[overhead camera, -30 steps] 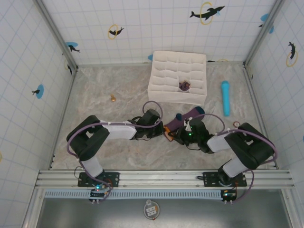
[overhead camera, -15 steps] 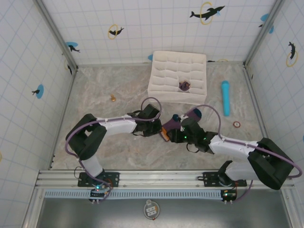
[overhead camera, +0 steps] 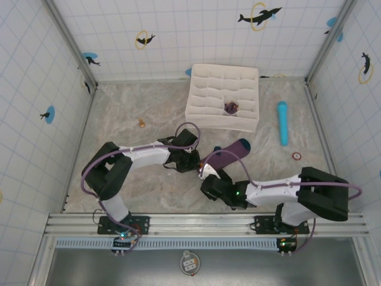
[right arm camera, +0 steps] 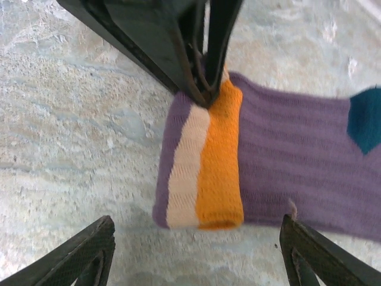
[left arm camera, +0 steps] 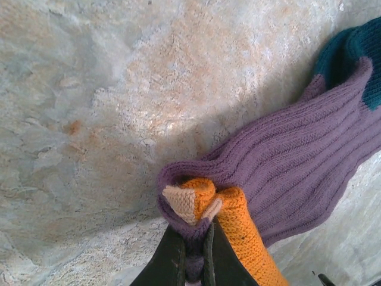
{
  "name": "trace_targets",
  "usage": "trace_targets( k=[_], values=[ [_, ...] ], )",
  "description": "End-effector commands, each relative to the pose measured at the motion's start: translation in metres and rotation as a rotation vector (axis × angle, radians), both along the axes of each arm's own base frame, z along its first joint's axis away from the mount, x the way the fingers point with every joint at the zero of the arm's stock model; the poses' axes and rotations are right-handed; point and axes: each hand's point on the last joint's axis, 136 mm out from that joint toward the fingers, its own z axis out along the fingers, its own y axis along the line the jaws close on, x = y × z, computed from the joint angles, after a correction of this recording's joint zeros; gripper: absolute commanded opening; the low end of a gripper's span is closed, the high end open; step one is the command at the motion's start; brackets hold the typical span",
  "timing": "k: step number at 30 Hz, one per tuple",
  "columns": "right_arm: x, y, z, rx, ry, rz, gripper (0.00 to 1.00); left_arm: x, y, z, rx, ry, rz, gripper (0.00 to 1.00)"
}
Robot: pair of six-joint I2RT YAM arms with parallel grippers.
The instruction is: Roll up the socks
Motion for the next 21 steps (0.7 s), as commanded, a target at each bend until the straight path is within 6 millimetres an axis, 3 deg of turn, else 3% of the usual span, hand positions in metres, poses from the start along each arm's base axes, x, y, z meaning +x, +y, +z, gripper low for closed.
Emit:
trace_targets(
  k=[1,4,9,17,21],
  values=[
    [0.019,0.021,0.023,0.008,-0.129,-0.02,0.75,-0.01,0.01,-0.004,0.041,0.047,-0.031,0.0],
    [0.024,0.025,0.017,-0.029,-0.151,-0.033,0.74,-0.003,0.002,0.006,0.023,0.026,-0.036,0.0],
    [0.028,0.026,0.007,-0.08,-0.165,-0.049,0.71,-0.004,0.005,0.007,0.026,0.027,-0.034,0.0],
    [0.022,0.011,-0.005,-0.086,-0.157,-0.06,0.64,-0.004,0.007,0.007,0.024,0.03,-0.036,0.0],
    [0.019,0.007,-0.013,-0.088,-0.136,-0.055,0.51,-0.004,0.007,0.007,0.022,0.033,-0.039,0.0]
  ],
)
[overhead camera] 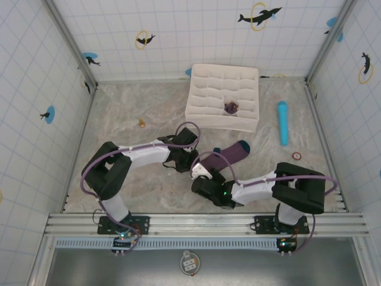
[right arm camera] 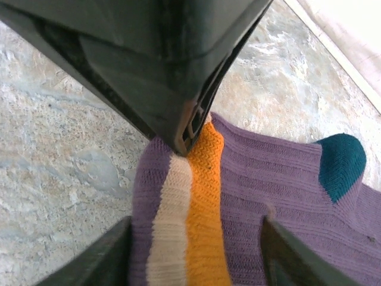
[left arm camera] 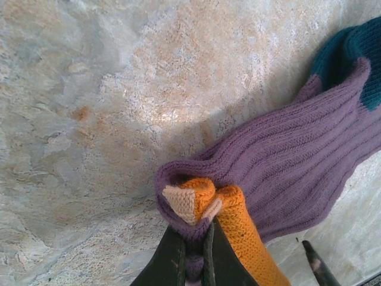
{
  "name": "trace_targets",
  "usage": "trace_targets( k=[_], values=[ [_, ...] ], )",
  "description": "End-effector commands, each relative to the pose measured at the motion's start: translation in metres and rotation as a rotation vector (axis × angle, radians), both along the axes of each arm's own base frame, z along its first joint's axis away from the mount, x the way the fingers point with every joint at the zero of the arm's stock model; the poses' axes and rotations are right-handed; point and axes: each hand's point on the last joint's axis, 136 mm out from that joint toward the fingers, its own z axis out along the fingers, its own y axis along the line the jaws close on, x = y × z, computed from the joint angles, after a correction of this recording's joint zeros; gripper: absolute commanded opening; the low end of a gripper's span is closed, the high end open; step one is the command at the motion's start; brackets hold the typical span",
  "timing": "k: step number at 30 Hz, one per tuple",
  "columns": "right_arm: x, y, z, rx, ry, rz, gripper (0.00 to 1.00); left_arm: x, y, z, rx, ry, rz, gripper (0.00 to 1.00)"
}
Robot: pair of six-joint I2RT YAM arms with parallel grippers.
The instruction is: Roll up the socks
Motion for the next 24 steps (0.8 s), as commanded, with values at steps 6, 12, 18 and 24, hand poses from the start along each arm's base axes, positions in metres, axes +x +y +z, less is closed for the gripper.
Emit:
trace_targets(
  k=[6,12,18,24],
  values=[
    [-0.006,-0.008,-0.016,0.017,0.046,-0.015,0.17,-0.001,0.002,0.005,-0.011,0.007,-0.012,0.0],
    [-0.011,-0.015,-0.027,0.059,0.117,-0.032,0.0,-0.003,0.007,0.001,-0.008,0.013,0.005,0.15],
    [-0.016,-0.023,-0.036,0.143,0.222,-0.056,0.0,-0.004,0.013,0.0,-0.009,0.0,0.031,0.52],
    [-0.019,-0.03,-0.04,0.227,0.303,-0.088,0.0,0.005,0.012,0.015,-0.039,-0.063,0.049,0.74]
  ],
)
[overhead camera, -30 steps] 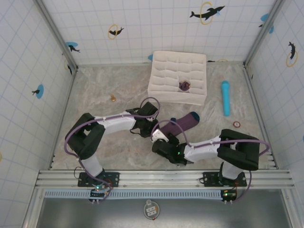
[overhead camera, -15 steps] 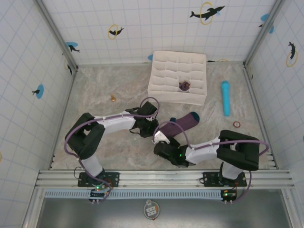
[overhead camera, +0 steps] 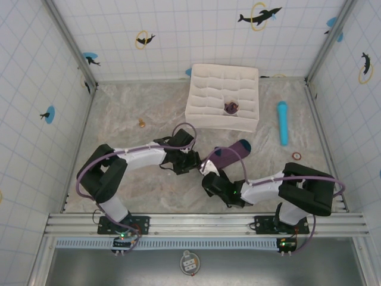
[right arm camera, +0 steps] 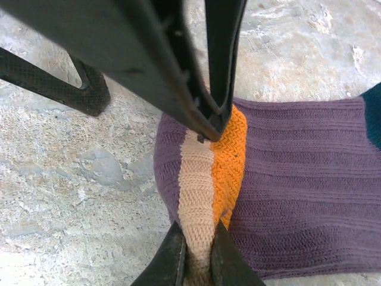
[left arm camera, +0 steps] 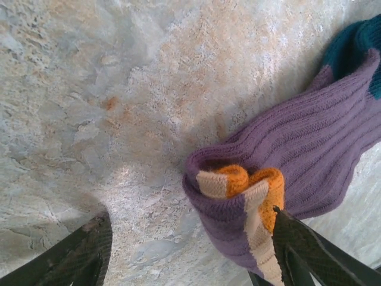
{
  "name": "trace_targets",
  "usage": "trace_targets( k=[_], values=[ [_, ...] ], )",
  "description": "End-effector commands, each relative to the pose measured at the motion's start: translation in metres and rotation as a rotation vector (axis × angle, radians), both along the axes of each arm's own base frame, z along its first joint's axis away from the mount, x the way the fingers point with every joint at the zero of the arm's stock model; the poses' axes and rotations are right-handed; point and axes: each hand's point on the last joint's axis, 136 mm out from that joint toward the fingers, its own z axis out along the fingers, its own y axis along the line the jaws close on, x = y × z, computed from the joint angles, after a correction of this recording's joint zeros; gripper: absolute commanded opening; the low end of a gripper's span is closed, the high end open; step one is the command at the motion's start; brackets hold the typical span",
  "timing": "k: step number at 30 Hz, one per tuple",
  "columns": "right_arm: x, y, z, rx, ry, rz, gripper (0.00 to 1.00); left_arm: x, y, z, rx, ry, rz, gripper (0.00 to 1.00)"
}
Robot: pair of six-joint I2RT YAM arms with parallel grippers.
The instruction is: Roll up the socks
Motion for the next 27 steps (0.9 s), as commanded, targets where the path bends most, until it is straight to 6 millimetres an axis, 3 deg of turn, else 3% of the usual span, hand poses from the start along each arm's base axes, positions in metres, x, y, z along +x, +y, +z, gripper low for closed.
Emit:
trace_targets(
  k=[1,12,22,27],
  values=[
    [-0.018,-0.022,-0.03,-0.022,0.147,-0.006,0.0,0.008,0.002,0.015,-0.024,-0.065,0.028,0.74],
    [-0.021,-0.025,-0.03,0.253,0.404,-0.065,0.0,0.023,0.015,0.043,-0.125,-0.284,0.116,0.74],
    [-0.016,-0.026,-0.025,0.518,0.636,-0.191,0.0,0.008,0.026,0.026,-0.174,-0.315,0.12,0.7],
    [-0.013,-0.029,-0.026,0.659,0.791,-0.3,0.0,0.002,0.02,0.021,-0.198,-0.338,0.082,0.66]
  ],
)
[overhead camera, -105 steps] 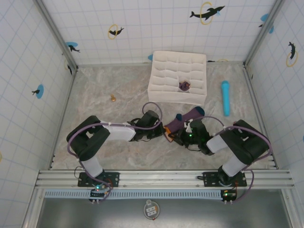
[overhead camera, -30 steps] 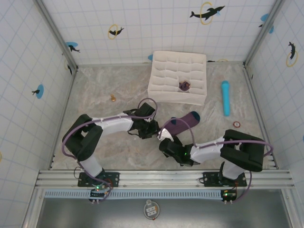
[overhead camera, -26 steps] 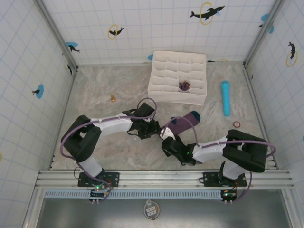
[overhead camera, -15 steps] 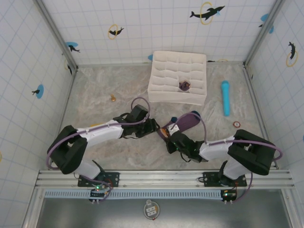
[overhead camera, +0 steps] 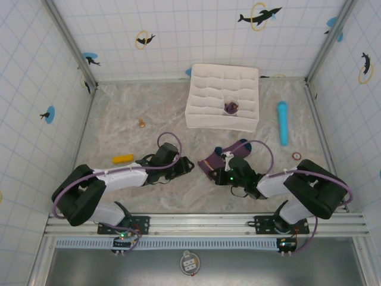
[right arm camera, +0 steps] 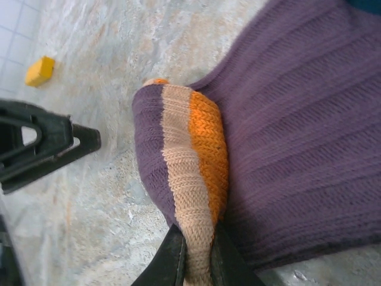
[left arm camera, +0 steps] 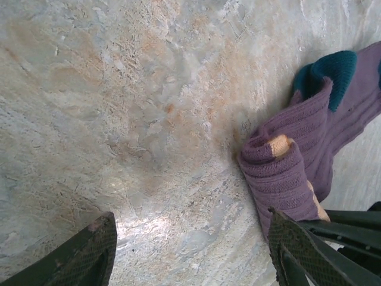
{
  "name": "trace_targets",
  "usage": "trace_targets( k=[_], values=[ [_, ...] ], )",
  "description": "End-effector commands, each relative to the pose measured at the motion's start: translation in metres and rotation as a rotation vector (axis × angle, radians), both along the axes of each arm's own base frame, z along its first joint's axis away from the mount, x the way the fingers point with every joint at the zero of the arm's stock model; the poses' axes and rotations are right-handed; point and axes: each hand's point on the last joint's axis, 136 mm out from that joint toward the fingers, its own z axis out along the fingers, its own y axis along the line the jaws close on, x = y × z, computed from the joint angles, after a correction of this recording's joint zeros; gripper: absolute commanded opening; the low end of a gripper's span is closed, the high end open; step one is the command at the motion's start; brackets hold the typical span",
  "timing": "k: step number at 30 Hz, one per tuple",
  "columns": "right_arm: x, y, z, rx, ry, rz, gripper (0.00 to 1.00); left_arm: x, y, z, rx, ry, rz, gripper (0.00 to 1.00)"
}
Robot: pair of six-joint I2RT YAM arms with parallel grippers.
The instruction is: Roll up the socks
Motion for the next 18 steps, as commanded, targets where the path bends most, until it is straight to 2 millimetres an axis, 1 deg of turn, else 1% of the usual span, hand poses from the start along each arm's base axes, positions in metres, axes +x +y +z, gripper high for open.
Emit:
trace_targets(
  k=[1,5,9,13,14,18],
  values=[
    [-0.023,-0.013,-0.027,0.041,0.255,-0.056,0.0,0.007,-0.015,0.014,-0.064,-0.08,-0.021,0.66],
    [-0.019,-0.018,-0.029,0.097,0.351,-0.131,0.0,0.008,-0.026,0.018,-0.093,-0.105,-0.044,0.63],
    [-0.018,-0.022,-0.031,0.147,0.424,-0.189,0.0,0.01,-0.031,0.011,-0.098,-0.081,-0.044,0.62],
    [-0.016,-0.027,-0.034,0.187,0.481,-0.251,0.0,0.01,-0.041,0.011,-0.131,-0.081,-0.06,0.6],
    [-0.019,-0.024,-0.032,0.202,0.503,-0.229,0.0,0.011,-0.043,0.012,-0.138,-0.086,-0.062,0.6],
    [-0.017,-0.022,-0.033,0.199,0.515,-0.234,0.0,0.011,-0.051,0.013,-0.166,-0.093,-0.079,0.59]
  ],
)
